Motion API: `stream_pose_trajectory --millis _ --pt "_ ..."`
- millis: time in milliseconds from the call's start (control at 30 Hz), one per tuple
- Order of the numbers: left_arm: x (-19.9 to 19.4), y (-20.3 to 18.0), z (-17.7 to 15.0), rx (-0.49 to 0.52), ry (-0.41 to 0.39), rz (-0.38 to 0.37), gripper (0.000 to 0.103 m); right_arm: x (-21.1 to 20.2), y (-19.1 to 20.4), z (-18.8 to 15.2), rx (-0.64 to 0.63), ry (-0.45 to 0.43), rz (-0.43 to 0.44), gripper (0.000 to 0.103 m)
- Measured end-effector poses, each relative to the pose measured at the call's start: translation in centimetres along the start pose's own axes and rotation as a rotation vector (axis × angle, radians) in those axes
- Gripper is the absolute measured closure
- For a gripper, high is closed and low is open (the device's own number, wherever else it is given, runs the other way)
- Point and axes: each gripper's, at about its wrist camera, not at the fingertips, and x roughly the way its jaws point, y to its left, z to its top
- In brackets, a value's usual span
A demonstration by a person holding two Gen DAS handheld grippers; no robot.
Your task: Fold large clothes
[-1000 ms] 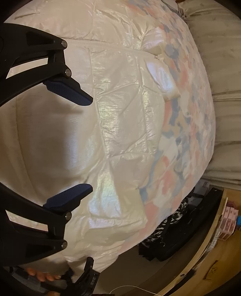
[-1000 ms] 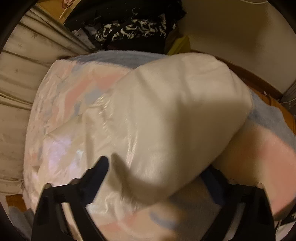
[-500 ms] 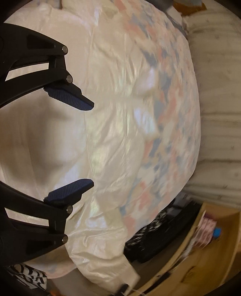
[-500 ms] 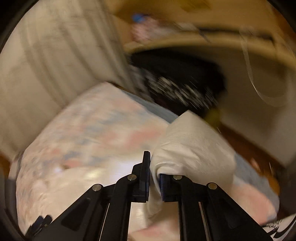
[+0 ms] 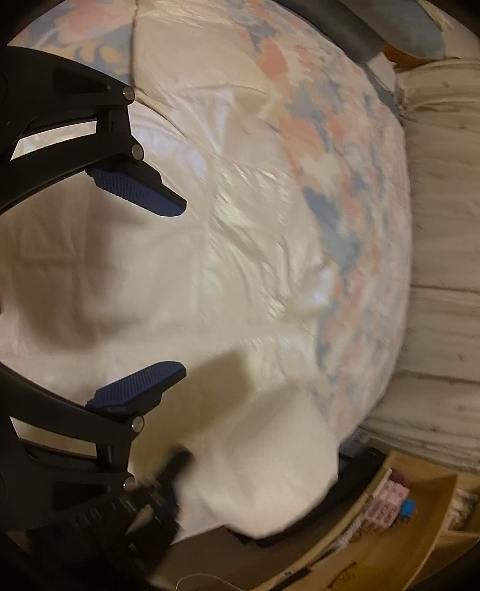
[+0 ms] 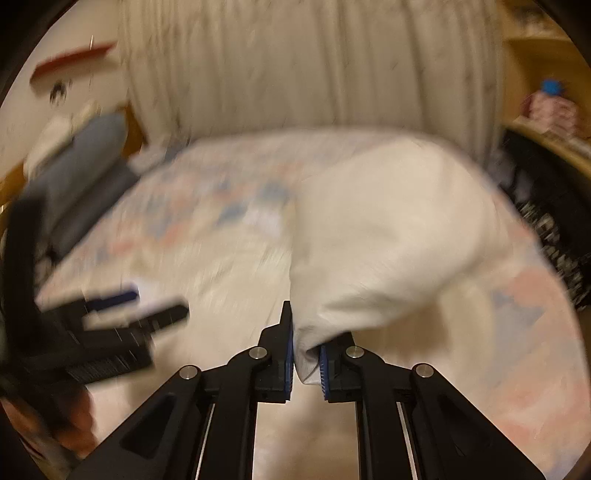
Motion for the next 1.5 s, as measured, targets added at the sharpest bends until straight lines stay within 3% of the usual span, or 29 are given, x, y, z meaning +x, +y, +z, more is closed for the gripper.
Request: stream_pose_trajectory --millis 67,133,233,333,533,800,1100,1167,1200,1233,1333,1433,1500 --pt "0.9 1.0 -0.6 -0.025 0.037 -0.006 0.024 1.6 0.9 -2.3 -0.023 0.058 -0.002 0.059" --pt "1.6 2.2 -1.3 -0.062 0.068 -0.035 0.024 1.6 1.1 -5.0 -0.041 0.078 -0.019 0.041" --pt "2.1 3.1 -1.6 -0.114 0.087 -0.078 0.024 0.9 1.3 -6.4 -0.036 0.068 0.017 0.039" --pt "2.5 3.2 -1.4 -0.146 0.105 -0.167 0.024 -0.5 0.1 -6.4 -0.004 0.035 0.036 0.039" --pt "2.9 2.7 -0.4 -0.144 0.109 -0.230 0.024 -5.3 -3.0 -4.6 0.075 0.007 0.042 0.037" --pt "3.1 3.3 2.2 -0.125 0.110 -0.375 0.021 -7.0 -7.7 -5.8 0.157 0.021 0.054 0.025" --pt "8.7 3.2 1.9 -0.127 0.218 -0.249 0.021 -5.8 -11.4 -5.7 0.213 0.041 0.000 0.025" --pt "9.5 2.7 1.9 -0.122 0.221 -0.228 0.039 -5.3 -12.5 -5.7 0.233 0.062 -0.024 0.025" --pt "9.8 2.4 1.9 -0.110 0.219 -0.210 0.069 -5.1 -13.3 -5.6 0.248 0.073 -0.039 0.025" --pt "9.8 1.8 2.2 -0.086 0.210 -0.194 0.086 -5.0 -13.8 -5.6 0.258 0.078 -0.050 0.025" --pt "7.7 0.5 3.2 -0.018 0.099 -0.139 0.098 -5.2 -16.5 -4.8 0.286 0.073 -0.093 0.025" --pt "5.2 0.8 4.7 -0.024 -0.008 -0.128 0.098 -5.6 -20.1 -3.8 0.335 0.055 -0.140 0.025" --pt "4.8 1.7 5.3 -0.045 -0.031 -0.109 0.098 -5.2 -22.6 -3.3 0.374 0.057 -0.166 0.025"
